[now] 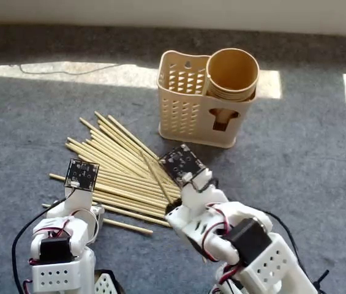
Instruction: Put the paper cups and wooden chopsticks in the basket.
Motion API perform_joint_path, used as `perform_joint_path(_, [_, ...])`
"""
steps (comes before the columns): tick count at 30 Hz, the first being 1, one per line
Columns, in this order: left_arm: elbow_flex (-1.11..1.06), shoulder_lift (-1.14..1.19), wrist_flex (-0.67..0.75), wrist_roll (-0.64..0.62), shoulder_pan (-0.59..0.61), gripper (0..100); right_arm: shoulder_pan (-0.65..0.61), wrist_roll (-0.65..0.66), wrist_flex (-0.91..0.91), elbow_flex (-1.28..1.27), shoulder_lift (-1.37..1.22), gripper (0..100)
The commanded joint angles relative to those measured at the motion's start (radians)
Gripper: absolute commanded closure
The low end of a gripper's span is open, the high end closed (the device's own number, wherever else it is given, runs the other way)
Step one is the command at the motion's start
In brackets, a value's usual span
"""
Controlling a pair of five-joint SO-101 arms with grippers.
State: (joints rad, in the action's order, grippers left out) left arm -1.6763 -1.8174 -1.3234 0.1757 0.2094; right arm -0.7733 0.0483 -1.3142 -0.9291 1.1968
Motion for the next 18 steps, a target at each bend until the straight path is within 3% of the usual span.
perform_joint_path(1, [-0.019, -0.005, -0.002, -0.003, -0.018, 84, 0.079, 0.009, -0.008, 0.048, 0.065, 99.4])
perform_joint_path(18, [-0.019, -0.005, -0.002, -0.003, -0.018, 84, 0.13, -0.002, 0.012, 0.476, 0.127, 99.4])
